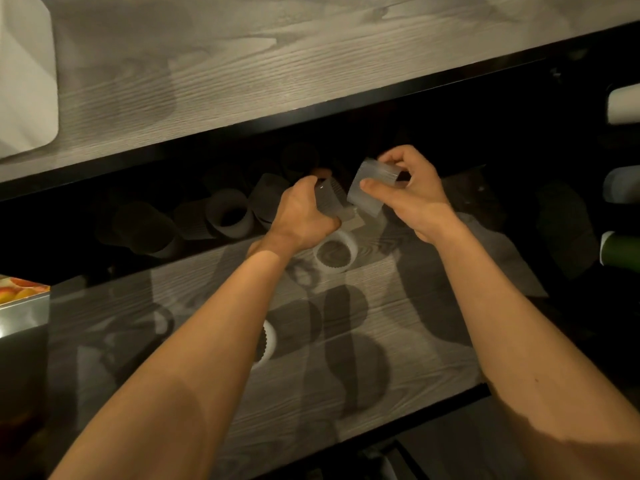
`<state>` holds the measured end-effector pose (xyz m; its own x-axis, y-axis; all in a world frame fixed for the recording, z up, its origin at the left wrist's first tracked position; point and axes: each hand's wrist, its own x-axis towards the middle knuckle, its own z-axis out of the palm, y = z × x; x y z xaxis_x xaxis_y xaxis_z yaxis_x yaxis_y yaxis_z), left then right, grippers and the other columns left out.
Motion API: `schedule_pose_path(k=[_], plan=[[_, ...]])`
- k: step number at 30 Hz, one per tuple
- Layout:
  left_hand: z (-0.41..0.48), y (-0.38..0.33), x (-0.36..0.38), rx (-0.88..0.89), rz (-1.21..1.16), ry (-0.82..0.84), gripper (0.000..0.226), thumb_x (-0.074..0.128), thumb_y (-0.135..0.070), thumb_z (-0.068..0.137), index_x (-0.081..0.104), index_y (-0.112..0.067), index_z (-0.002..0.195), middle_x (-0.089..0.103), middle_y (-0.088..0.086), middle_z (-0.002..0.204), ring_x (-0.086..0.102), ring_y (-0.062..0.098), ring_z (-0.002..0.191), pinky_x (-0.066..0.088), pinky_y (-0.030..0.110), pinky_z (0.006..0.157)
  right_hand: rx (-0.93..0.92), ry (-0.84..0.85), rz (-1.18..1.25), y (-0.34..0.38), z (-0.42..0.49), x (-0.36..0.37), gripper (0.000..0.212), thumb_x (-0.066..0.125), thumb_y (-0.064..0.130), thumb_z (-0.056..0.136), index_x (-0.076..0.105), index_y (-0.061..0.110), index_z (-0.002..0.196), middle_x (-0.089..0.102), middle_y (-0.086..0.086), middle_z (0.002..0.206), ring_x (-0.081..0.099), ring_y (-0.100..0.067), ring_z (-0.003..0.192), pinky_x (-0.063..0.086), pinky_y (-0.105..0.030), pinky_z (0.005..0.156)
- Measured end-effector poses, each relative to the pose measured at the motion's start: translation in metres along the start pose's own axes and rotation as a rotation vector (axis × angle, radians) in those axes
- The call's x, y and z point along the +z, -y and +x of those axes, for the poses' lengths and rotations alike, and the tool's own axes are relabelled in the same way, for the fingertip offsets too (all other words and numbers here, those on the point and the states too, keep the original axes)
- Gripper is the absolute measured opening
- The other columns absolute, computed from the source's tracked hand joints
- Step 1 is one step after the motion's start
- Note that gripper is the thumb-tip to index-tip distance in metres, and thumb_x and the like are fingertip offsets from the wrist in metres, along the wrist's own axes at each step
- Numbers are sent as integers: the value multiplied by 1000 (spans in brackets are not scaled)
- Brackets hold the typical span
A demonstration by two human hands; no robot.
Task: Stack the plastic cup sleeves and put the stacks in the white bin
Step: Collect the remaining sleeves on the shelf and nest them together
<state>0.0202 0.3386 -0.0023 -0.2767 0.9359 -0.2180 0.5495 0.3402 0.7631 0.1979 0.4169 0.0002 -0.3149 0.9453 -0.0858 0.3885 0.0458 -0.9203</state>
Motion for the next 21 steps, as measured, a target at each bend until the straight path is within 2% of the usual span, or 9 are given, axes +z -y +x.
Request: schedule_pose_path(k=[2, 4, 5, 8, 11, 14, 16, 19, 21], plan=[[-3, -1, 1, 57, 35, -12, 71, 84, -15, 73, 50, -14, 136, 57, -10, 107, 56, 3, 94, 43, 9, 74, -18, 108, -88, 2, -1, 0, 42, 85, 34, 77, 63, 30, 113, 62, 6, 116, 69, -13, 98, 61, -40, 85], [-5, -3, 1, 131, 79, -7, 83, 84, -16, 73, 43, -14, 145, 58, -1, 125, 55, 12, 113, 44, 18, 90, -38, 179, -175, 4, 0, 1, 48, 82, 44, 75, 64, 35, 118, 61, 6, 120, 66, -10, 102, 59, -40, 91], [-6, -4, 2, 163, 100, -3, 84, 84, -17, 72, 43, -15, 146, 57, 2, 129, 53, 15, 118, 43, 21, 93, -37, 205, -196, 6, 1, 1, 49, 82, 45, 76, 63, 36, 121, 62, 6, 121, 65, -9, 102, 58, -39, 93], [-10, -6, 4, 224, 123, 6, 82, 84, -19, 72, 46, -19, 144, 53, 1, 131, 53, 12, 116, 37, 17, 90, -21, 291, -226, 11, 0, 2, 58, 79, 40, 83, 56, 30, 135, 64, 7, 121, 65, -8, 104, 57, -39, 95], [-14, -6, 5, 237, 78, 10, 82, 86, -21, 70, 47, -20, 142, 50, -4, 130, 49, 6, 111, 39, 15, 89, -20, 369, -316, 8, -1, 4, 84, 75, 51, 84, 35, 26, 154, 52, 3, 147, 52, -15, 132, 46, -39, 111], [-16, -2, 7, 214, 7, 2, 79, 88, -29, 65, 50, -23, 135, 54, -6, 126, 56, 9, 111, 49, 24, 92, 42, 419, -200, 4, -5, 8, 105, 79, 53, 79, 18, 26, 161, 27, 1, 165, 30, -14, 150, 30, -37, 122], [-19, 3, 9, 183, -89, -10, 79, 88, -34, 62, 50, -25, 130, 59, -8, 123, 61, 10, 111, 56, 33, 92, 75, 379, -45, 2, -10, 8, 116, 85, 48, 73, 13, 28, 161, 20, 1, 167, 24, -15, 152, 30, -41, 122], [-23, 10, 9, 124, -216, -19, 79, 91, -36, 63, 48, -25, 129, 60, -13, 124, 60, 8, 117, 55, 34, 97, 152, 362, 109, -5, -17, 4, 122, 92, 34, 67, 15, 28, 161, 32, -1, 163, 36, -17, 146, 39, -41, 117], [-25, 15, 9, 111, -247, 3, 81, 91, -42, 62, 49, -25, 129, 61, -13, 126, 58, 6, 122, 50, 35, 104, 157, 392, 121, -12, -23, 5, 110, 92, 22, 69, 27, 23, 158, 50, 1, 149, 50, -15, 136, 45, -40, 112]])
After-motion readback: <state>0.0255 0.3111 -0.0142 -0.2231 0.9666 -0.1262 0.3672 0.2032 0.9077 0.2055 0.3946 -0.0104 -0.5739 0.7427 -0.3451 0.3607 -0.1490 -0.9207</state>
